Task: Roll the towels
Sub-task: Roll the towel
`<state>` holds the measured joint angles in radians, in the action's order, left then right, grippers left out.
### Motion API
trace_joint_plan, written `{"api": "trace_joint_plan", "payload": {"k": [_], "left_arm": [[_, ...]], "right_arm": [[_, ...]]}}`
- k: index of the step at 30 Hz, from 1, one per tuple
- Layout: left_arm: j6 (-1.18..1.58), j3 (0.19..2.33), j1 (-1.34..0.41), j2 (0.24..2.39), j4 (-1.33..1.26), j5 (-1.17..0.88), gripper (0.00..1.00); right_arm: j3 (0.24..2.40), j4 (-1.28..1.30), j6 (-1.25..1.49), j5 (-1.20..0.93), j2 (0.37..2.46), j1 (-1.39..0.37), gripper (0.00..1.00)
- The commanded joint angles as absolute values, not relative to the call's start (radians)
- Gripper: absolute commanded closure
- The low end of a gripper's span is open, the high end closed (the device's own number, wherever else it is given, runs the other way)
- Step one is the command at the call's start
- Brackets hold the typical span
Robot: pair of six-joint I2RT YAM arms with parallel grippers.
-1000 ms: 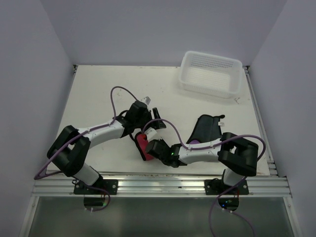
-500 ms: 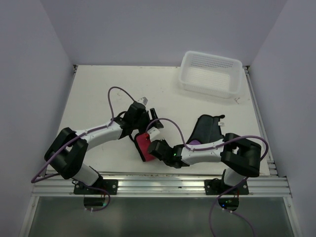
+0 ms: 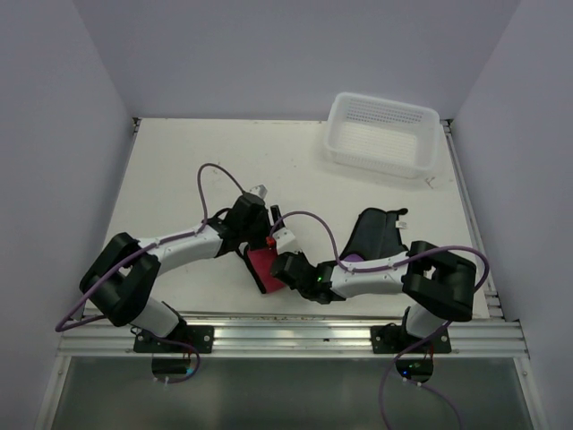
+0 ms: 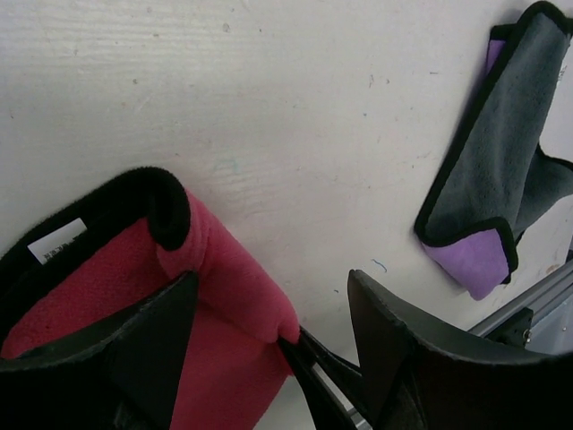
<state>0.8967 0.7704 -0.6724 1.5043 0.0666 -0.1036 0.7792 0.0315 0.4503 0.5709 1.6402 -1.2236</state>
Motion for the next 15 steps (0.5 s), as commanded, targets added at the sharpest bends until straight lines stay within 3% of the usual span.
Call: {"api": "trace_joint_plan", "payload": {"k": [1,15], "left_arm": [[0.859,0.77,-0.703,1.499,0.118,-0.083,0.28],[0.827,0.819,-0.703,1.609,0.124,-0.025,0.3]], "right_arm": [[0.764,0.054,0.482,0.592,1.638,-1.203,1.0],[0.762,0.049,0.479,0.581,1.624,-1.203,1.0]]}}
